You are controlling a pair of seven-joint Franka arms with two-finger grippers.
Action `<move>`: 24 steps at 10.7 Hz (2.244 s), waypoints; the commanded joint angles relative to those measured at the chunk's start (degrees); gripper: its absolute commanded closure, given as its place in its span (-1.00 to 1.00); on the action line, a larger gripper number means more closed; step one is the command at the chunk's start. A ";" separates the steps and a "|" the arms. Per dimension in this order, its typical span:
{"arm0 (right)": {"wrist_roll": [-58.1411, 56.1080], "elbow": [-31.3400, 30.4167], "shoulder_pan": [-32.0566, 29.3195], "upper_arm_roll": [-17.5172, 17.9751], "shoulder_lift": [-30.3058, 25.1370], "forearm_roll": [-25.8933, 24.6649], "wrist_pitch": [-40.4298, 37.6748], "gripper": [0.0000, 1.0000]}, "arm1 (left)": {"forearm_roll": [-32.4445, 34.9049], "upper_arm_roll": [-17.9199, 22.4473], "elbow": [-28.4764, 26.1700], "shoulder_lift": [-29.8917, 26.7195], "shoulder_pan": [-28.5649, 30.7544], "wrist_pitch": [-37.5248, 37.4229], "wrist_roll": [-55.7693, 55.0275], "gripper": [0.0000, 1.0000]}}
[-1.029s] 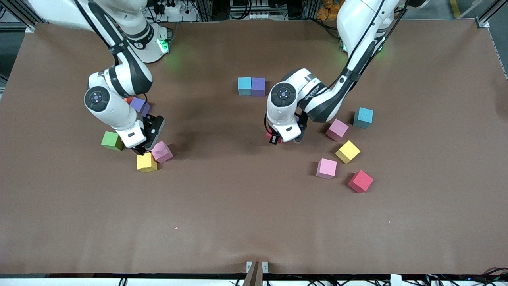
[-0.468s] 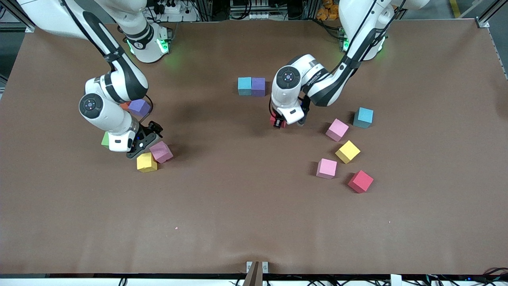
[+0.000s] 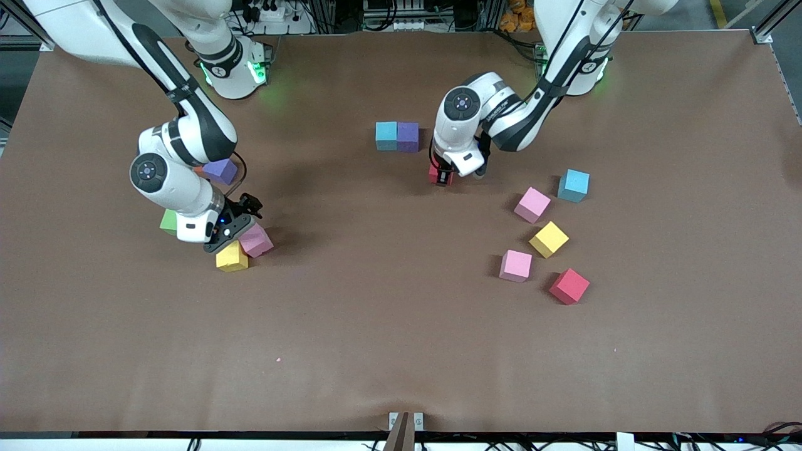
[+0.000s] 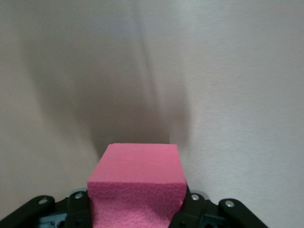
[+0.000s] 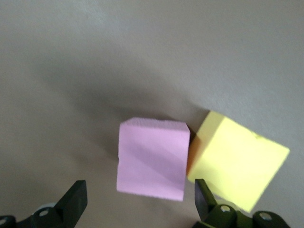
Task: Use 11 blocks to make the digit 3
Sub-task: 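Grasp the lavender cube with the right gripper while the left carries red, then place the red cube beside purple while the right gripper lifts lavender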
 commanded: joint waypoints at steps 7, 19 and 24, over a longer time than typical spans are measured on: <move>2.48 4.73 2.41 0.08 5.22 -4.29 -0.35 -1.00 | -1.20 -5.79 -5.31 -2.88 0.37 4.23 -16.61 1.00; 4.06 5.52 0.83 0.08 7.16 -7.46 1.15 -1.00 | -1.11 -7.29 -6.98 -1.12 -2.62 7.74 -20.14 1.00; 6.69 5.44 2.31 0.08 7.77 -7.55 1.41 -1.00 | -0.32 -7.29 -7.42 -0.59 -2.80 7.74 -19.79 0.38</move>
